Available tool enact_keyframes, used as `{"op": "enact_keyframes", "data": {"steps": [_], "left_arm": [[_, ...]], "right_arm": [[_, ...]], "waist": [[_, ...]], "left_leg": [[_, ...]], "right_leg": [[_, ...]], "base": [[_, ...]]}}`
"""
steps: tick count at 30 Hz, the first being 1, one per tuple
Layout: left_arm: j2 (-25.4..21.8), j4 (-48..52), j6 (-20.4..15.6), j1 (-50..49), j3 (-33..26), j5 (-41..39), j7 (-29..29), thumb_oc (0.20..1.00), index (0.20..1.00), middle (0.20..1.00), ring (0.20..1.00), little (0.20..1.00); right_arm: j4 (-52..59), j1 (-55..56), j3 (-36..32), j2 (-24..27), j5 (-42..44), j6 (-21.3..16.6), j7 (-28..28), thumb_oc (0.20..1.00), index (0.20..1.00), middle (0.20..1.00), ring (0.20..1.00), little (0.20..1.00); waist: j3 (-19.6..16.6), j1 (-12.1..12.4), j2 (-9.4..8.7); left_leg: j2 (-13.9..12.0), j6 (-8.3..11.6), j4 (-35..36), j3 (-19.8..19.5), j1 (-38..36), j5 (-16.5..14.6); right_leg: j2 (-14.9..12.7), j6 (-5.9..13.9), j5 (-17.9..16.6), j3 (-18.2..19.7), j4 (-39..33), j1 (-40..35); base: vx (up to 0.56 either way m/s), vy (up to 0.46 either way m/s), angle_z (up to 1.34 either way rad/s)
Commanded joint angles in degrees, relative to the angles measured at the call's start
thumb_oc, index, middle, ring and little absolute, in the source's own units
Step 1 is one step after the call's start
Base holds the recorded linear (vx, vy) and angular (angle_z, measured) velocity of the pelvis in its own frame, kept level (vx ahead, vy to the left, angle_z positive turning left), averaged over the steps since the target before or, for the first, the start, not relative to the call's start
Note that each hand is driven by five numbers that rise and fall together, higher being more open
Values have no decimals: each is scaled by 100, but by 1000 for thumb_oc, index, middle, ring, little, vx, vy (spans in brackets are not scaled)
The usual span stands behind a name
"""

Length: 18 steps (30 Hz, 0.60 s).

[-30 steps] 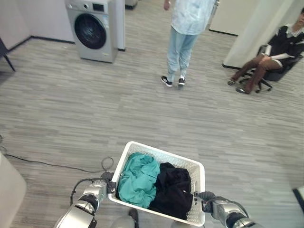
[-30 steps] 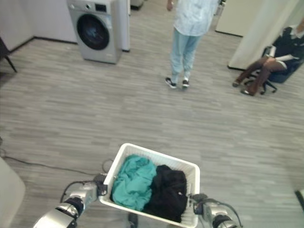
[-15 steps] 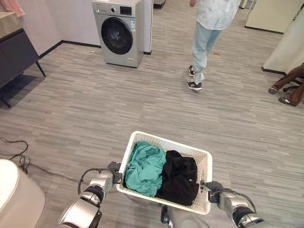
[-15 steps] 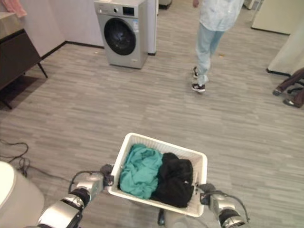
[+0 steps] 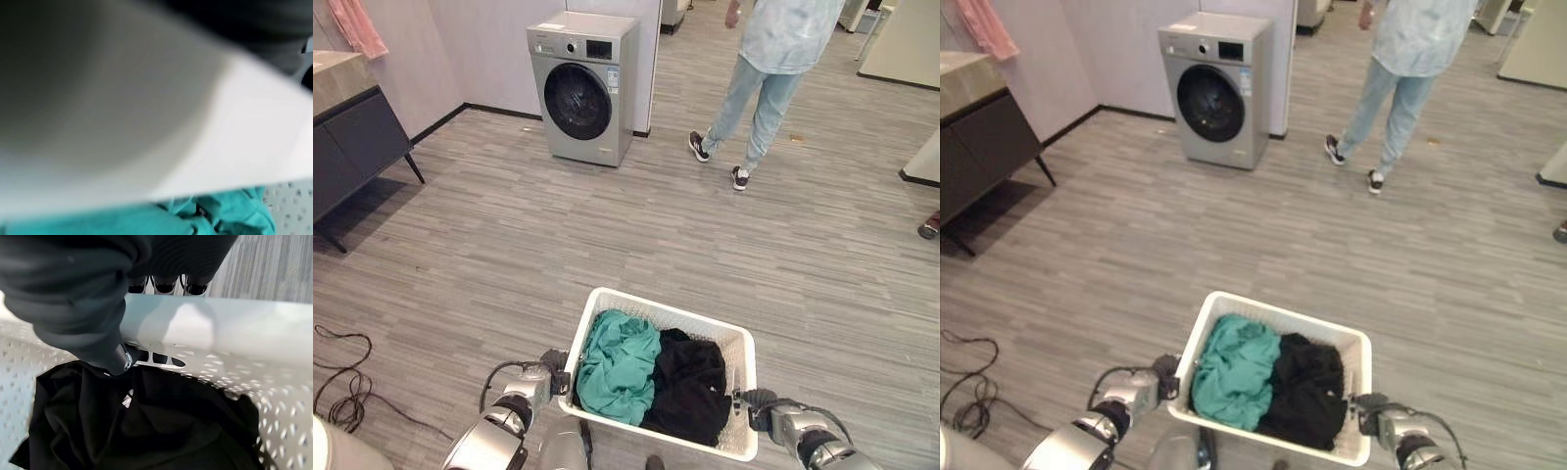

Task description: Grab the laundry basket,head to the washer,open it,put in the laundry and shut it.

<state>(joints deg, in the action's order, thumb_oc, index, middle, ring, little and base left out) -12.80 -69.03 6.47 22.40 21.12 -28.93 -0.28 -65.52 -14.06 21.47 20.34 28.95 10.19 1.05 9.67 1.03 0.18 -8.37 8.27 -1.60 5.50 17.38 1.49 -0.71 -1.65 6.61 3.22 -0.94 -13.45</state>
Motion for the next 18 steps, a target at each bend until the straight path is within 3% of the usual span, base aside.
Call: {"op": "enact_keyframes", "data": {"steps": [1,3,4,5,7,8,9,10,11,12,13,14,15,16,18], "left_arm": [[286,336,-277,299,144,-47,-34,200,200,200,200,200],[227,400,-276,223,106,-99,0,200,200,200,200,200],[201,430,-271,214,79,-102,6,200,200,200,200,200],[184,437,-266,181,77,-89,13,200,200,200,200,200],[228,455,-232,112,74,-79,29,200,200,200,200,200],[245,475,-210,67,112,-65,13,200,200,200,200,200],[248,475,-209,67,112,-65,13,200,200,200,200,200],[275,524,-230,83,94,18,18,200,200,200,200,200],[273,507,-211,122,106,62,-3,200,200,200,200,200],[275,506,-211,124,105,62,-3,200,200,200,200,200],[273,467,-212,196,83,64,7,200,200,200,200,200],[274,444,-204,233,85,39,-1,200,200,200,200,200],[282,441,-208,256,110,43,-21,200,200,200,200,200],[282,441,-208,258,109,43,-21,200,200,200,200,200],[294,367,-234,352,155,163,-80,200,200,200,200,200]], "right_arm": [[621,-385,-246,-400,280,-295,480,200,200,200,200,200],[706,-375,-175,-488,224,-267,484,200,200,200,200,200],[700,-378,-193,-545,212,-288,492,200,200,200,200,200],[692,-342,-226,-588,182,-287,515,200,200,200,200,200],[595,-293,-305,-633,115,-288,539,200,200,200,200,200],[597,-257,-328,-631,71,-275,568,200,200,200,200,200],[597,-257,-328,-628,71,-275,568,200,200,200,200,200],[660,-227,-376,-667,6,-280,567,200,200,200,200,200],[673,-237,-393,-688,6,-290,563,200,200,200,200,200],[673,-238,-392,-687,6,-290,563,200,200,200,200,200],[613,-252,-428,-695,36,-290,565,200,200,200,200,200],[597,-222,-444,-693,82,-281,583,200,200,200,200,200],[570,-225,-448,-673,87,-281,595,200,200,200,200,200],[569,-227,-448,-672,87,-282,596,200,200,200,200,200],[454,-261,-481,-599,211,-290,530,200,200,200,200,200]], "waist": [[-108,170,-132],[-217,209,-174],[-265,302,-216],[-291,341,-266],[-273,375,-280],[-228,317,-214],[-237,326,-196],[-112,198,-43],[-61,126,-3],[-66,124,8],[-24,31,30],[64,-140,44],[98,-228,13],[94,-238,22],[125,-502,-151]], "left_leg": [[363,-588,-270,369,271,1024],[426,-720,-464,344,196,1086],[501,-811,-623,297,207,1002],[575,-893,-652,328,129,891],[714,-1091,-749,464,-82,624],[759,-1161,-720,476,-291,515],[737,-1157,-716,476,-281,522],[776,-1272,-514,513,-814,278],[811,-1316,-389,534,-1054,191],[800,-1313,-384,529,-1048,198],[826,-1288,-266,508,-1288,112],[906,-1257,-162,354,-1662,-24],[986,-1216,-158,262,-1825,-151],[975,-1212,-156,251,-1818,-144],[1221,-1062,-221,-40,-2320,-599]], "right_leg": [[496,207,22,-75,587,-39],[403,284,155,-37,894,-89],[303,382,-24,-5,1309,30],[177,564,-342,-33,1778,171],[-85,1006,-1542,-170,2881,540],[-137,1059,-1900,-288,3480,790],[-117,1056,-1920,-282,3466,801],[-312,996,-1880,-868,4145,1331],[-546,956,-1709,-1167,4185,1583],[-534,951,-1721,-1174,4170,1585],[-629,873,-1449,-1450,3880,1867],[-490,786,-1157,-1593,3479,2302],[-433,754,-1076,-1704,2935,2479],[-422,749,-1093,-1720,2905,2470],[-318,780,-1231,-1626,957,2713]], "base": [[516,146,-50],[529,196,-56],[529,218,-67],[493,212,-60],[464,250,-71],[317,202,-52],[478,355,-2],[466,347,19],[468,346,20],[330,167,28],[463,125,27],[641,130,21],[462,60,17],[499,-22,32],[660,-73,61]]}}
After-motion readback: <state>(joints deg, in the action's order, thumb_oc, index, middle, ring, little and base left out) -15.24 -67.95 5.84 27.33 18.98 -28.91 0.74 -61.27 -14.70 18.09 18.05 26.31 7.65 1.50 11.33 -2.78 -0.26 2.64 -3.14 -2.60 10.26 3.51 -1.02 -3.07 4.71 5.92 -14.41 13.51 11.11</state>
